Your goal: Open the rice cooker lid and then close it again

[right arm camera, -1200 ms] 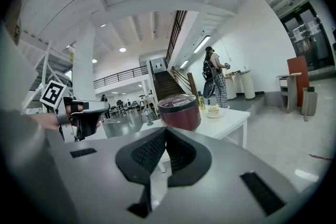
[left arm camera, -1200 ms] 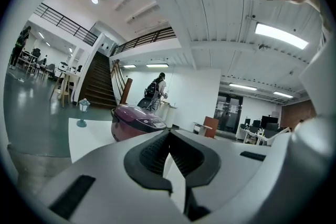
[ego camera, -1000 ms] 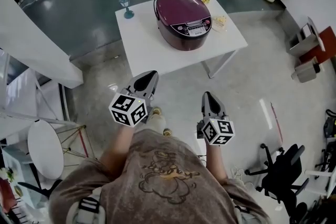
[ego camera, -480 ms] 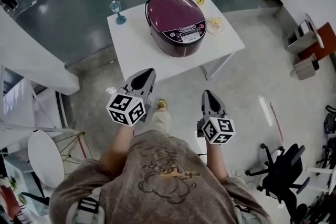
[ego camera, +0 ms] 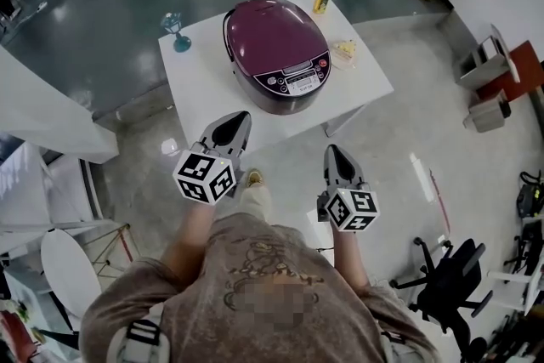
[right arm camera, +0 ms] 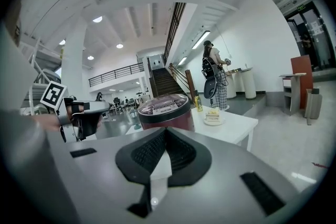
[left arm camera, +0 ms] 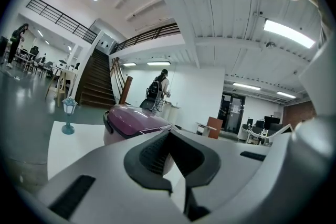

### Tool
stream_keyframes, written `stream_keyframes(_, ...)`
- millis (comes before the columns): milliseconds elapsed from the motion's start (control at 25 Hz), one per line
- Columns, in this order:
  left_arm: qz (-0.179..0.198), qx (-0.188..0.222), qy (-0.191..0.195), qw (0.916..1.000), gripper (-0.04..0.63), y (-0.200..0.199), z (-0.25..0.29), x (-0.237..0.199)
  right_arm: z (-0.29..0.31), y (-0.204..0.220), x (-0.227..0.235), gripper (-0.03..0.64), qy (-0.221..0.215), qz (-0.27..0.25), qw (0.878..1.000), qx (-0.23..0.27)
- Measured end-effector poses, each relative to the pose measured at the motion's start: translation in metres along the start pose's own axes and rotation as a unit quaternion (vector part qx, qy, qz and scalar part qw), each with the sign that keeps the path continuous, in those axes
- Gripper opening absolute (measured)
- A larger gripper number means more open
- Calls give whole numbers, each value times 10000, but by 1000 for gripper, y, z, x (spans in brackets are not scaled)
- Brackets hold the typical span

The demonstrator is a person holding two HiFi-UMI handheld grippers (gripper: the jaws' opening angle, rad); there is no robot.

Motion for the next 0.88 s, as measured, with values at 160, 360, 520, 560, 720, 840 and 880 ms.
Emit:
stream_keyframes(160, -34, -11, 15, 10000, 20, -3, 28, -20, 30, -15, 4, 3, -3, -30, 10000, -11)
stream_keyframes(360, -29, -1, 14, 10000, 20, -9, 56, -43, 62, -32, 6, 3, -9, -81, 10000, -12)
stream_keyframes(520, -35, -34, 7, 10000, 20, -14, 73, -59, 85, -45, 4, 3, -56, -124, 9999, 3)
stream_keyframes(560, -32, -40, 11, 10000, 20, -14, 78, -63, 91, -47, 3, 3, -67, -130, 9999, 5)
stream_keyframes(720, -15, -89, 46, 9999, 20, -15, 94, -77, 111, -55, 1, 3, -111, -154, 9998, -3)
stream_keyframes(840, -11, -126, 73, 9999, 20, -17, 105, -86, 126, -61, -2, 3, -130, -184, 9997, -19)
stream_keyframes(880, -6, -137, 82, 9999, 20, -18, 109, -90, 131, -63, -3, 3, -139, -190, 9997, -22)
Point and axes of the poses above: the fingertips, and each gripper's own axes: z forward along the fingers, x to its right, y out of its underside, the point moved 9 cm from there along -z, backward along the fingers, and after that the axes turned 15 degrees about z, right-handed, at the moved point
